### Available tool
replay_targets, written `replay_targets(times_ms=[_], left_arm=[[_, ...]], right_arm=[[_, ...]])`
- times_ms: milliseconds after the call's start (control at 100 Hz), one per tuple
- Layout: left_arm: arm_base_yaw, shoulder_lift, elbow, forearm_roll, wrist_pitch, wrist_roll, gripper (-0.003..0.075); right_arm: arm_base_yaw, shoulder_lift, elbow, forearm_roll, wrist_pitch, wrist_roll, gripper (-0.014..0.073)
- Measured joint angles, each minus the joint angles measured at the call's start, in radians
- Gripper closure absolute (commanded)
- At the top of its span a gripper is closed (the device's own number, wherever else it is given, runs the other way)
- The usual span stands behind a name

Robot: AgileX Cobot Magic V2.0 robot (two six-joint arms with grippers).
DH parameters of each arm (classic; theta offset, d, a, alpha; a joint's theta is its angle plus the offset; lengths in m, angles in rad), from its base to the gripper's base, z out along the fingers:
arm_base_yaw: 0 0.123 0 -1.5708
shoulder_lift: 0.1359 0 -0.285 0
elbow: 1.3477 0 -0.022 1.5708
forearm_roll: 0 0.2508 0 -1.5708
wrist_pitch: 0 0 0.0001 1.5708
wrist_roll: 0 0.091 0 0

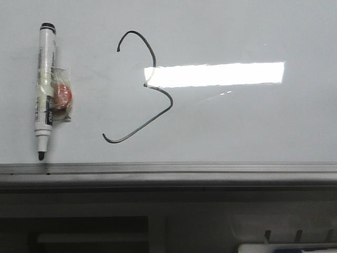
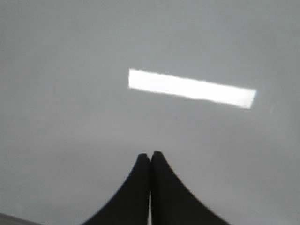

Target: Write number 3 on whiteboard

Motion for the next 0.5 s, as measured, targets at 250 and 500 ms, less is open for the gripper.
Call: replay_targets(times_ms=[250,500], left_arm=[[0.0,0.0,0.0,0.0,0.0,0.0,0.0741],[0.0,0.0,0.0,0.0,0.002,0.0,0.0741]], right_arm=[[-0.044,0.0,0.092,-0.112,0.054,0.161,0.0655],[-0.044,-0.002,0.108,-0.167,0.076,0.272,0.0655]])
